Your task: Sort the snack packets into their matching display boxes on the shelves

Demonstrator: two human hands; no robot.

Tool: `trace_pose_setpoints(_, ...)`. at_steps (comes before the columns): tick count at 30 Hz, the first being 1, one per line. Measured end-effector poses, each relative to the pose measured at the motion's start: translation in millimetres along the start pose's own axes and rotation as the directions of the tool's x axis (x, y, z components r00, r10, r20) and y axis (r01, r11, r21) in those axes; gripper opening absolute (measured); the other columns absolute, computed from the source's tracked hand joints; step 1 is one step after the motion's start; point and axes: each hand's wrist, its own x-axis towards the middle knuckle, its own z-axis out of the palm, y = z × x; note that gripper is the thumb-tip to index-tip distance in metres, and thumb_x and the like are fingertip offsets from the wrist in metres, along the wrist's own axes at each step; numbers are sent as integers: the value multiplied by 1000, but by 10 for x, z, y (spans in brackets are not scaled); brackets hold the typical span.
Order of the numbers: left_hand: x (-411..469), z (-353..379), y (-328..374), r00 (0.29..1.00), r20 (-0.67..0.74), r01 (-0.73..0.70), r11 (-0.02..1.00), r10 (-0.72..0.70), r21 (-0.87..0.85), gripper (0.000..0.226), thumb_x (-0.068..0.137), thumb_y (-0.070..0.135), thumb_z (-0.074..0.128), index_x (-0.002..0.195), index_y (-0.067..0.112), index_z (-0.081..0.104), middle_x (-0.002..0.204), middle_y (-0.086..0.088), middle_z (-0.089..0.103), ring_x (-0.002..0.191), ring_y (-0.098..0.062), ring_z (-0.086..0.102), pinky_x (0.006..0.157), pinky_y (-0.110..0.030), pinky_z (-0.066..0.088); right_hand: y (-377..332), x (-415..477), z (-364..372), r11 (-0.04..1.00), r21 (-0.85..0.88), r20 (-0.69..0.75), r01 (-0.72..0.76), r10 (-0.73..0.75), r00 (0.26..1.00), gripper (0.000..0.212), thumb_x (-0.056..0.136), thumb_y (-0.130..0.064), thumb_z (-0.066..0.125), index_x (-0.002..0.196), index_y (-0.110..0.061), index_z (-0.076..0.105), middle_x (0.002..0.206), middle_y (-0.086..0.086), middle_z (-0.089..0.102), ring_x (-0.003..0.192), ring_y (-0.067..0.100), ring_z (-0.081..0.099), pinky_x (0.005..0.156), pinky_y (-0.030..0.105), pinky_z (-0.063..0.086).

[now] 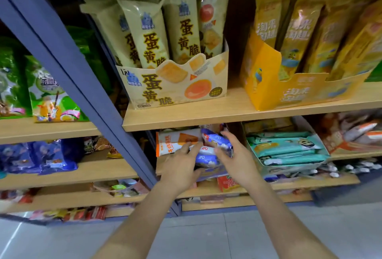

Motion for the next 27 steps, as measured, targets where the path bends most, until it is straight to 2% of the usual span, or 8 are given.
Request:
trace_pose_setpoints(2, 58, -41, 79, 999, -36, -2, 1000, 3, 18, 69, 89, 48, 59, 148, 36, 27, 144, 1, 42, 124, -23, 50, 86, -35, 46, 26, 50, 0, 1000, -27, -25, -12, 11, 1000, 42, 99, -28, 57, 140, -24, 49, 107, -5, 62, 78, 6, 56, 60, 8, 41)
trace_pose_setpoints(4, 119, -92, 96, 999, -40, 2, 1000, -3, -24, 62, 86, 46, 64, 142, 35, 39, 132, 1, 48, 117, -22, 53, 80, -32, 46, 75, 93, -26, 999, -35, -44, -5, 4, 999, 36, 100, -26, 56, 135, -22, 53, 94, -6, 62, 64, 3, 51, 53, 12, 37)
trace_pose_setpoints(8, 228, -144, 41, 999, 12, -43, 999, 43, -21, 61, 82, 40, 71, 138, 29, 47, 127, -1, 45, 120, -24, 46, 94, -36, 44, 116, 156, -143, 998, 54, -84, -41, 45, 995, 33, 101, -28, 52, 133, -31, 46, 109, 0, 64, 73, 15, 60, 62, 32, 49)
trace_pose_setpoints(12, 296, -120, 102, 992, 32, -128, 985, 125, 114, 65, 83, 35, 70, 141, 29, 41, 141, 4, 41, 130, -22, 34, 102, -39, 36, 87, 114, -207, 990, 128, -145, 56, -37, 989, 34, 101, -25, 51, 127, -41, 35, 98, -7, 63, 81, 25, 68, 68, 53, 58)
trace_pose_setpoints(16, 245, -190, 98, 985, -61, -159, 984, 164, 83, 61, 86, 27, 66, 141, 29, 40, 143, 8, 43, 131, -19, 36, 104, -37, 32, 102, 10, -287, 989, 16, -221, 149, -142, 965, 28, 103, -21, 47, 123, -40, 41, 112, -1, 59, 93, 19, 64, 66, 45, 58)
trace_pose_setpoints(21, -67, -340, -15, 918, -319, -307, 933, 237, -188, 60, 78, 2, 67, 131, 23, 50, 136, 5, 50, 126, -15, 40, 100, -29, 37, 207, -121, -456, 992, 52, -281, 115, -96, 955, 31, 99, -16, 54, 116, -42, 48, 117, -2, 54, 103, 19, 63, 62, 43, 60)
trace_pose_setpoints(24, -204, -461, -6, 963, -265, -208, 756, 47, -621, 57, 82, 4, 73, 120, 40, 51, 123, 11, 58, 112, -5, 55, 91, -19, 45, 125, -149, -544, 967, 253, -258, 26, 41, 965, 43, 91, -14, 69, 110, -44, 46, 106, -4, 66, 94, 16, 69, 63, 42, 61)
trace_pose_setpoints(27, -298, -524, -16, 997, 60, 70, 386, -38, -920, 46, 79, 6, 77, 118, 21, 59, 112, 1, 71, 104, -11, 68, 91, -29, 54, -4, -142, -606, 918, 396, -209, -30, 122, 970, 33, 83, -12, 77, 106, -26, 59, 93, 0, 75, 83, 15, 73, 64, 36, 61)
